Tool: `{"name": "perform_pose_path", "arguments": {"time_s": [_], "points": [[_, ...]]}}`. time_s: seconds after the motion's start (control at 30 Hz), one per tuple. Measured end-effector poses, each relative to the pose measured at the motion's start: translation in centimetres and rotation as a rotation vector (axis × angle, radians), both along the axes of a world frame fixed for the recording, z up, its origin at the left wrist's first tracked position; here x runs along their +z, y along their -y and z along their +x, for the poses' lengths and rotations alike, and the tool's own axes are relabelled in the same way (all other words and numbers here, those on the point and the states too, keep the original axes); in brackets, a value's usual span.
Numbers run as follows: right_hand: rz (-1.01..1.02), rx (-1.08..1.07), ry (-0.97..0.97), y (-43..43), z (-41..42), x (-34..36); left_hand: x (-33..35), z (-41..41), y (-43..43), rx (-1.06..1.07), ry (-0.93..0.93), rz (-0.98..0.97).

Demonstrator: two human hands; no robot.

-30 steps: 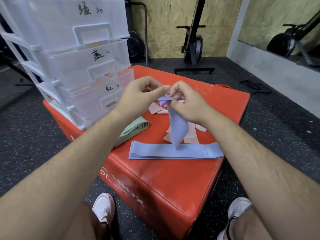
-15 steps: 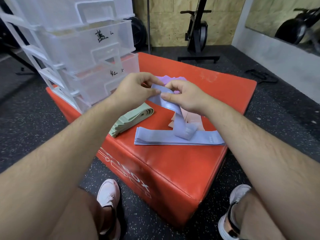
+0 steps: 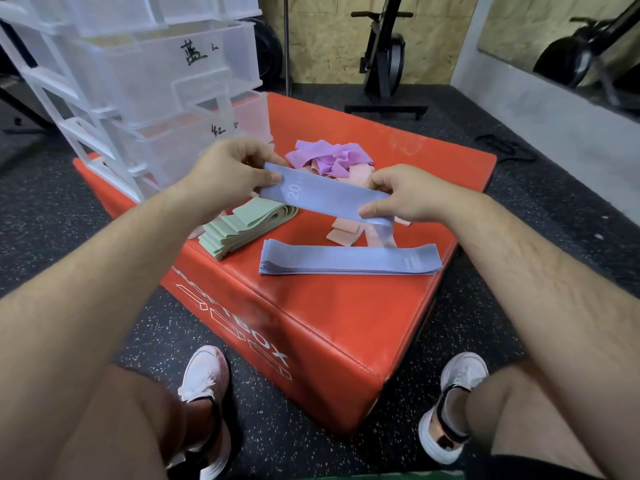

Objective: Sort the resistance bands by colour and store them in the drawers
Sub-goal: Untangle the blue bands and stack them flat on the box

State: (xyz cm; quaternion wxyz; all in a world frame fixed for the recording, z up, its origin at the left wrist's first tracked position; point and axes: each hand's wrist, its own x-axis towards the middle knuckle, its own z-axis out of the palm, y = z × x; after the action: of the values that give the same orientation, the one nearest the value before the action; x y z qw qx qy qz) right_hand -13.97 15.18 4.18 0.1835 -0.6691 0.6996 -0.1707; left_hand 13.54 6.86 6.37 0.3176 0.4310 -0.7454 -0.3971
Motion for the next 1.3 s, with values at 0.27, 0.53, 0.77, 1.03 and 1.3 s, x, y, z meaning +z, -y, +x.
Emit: {"name": "perform_pose_path", "arguments": {"time_s": [0.27,0.53,0.77,1.03,1.3], "points": [[0.027,-0.177,-0.115,-4.1,-4.8,-0.2,-1.2,1.8,1.0,0.043,-0.040,0.143],[0.136,-0.354,0.262,-7.0,-6.4,-3.8,-5.3,0.3,-0.5,0.062,0.393,-0.048],[0.201,-0.397,0.158,-7.2,-4.8,-6.4,-9.1,-0.1,-1.5,-0.001,0.623,-0.181],[0.148,-0.417,0.077,-7.2,-4.4,-7.1,-11.1,0.2,-0.9,-0.018,0.611,-0.294],[0.188,-0.543,-0.271,-7.1,-4.0,-6.4,-11.5,0.2,-1.0,-0.079,0.724,-0.498]]}}
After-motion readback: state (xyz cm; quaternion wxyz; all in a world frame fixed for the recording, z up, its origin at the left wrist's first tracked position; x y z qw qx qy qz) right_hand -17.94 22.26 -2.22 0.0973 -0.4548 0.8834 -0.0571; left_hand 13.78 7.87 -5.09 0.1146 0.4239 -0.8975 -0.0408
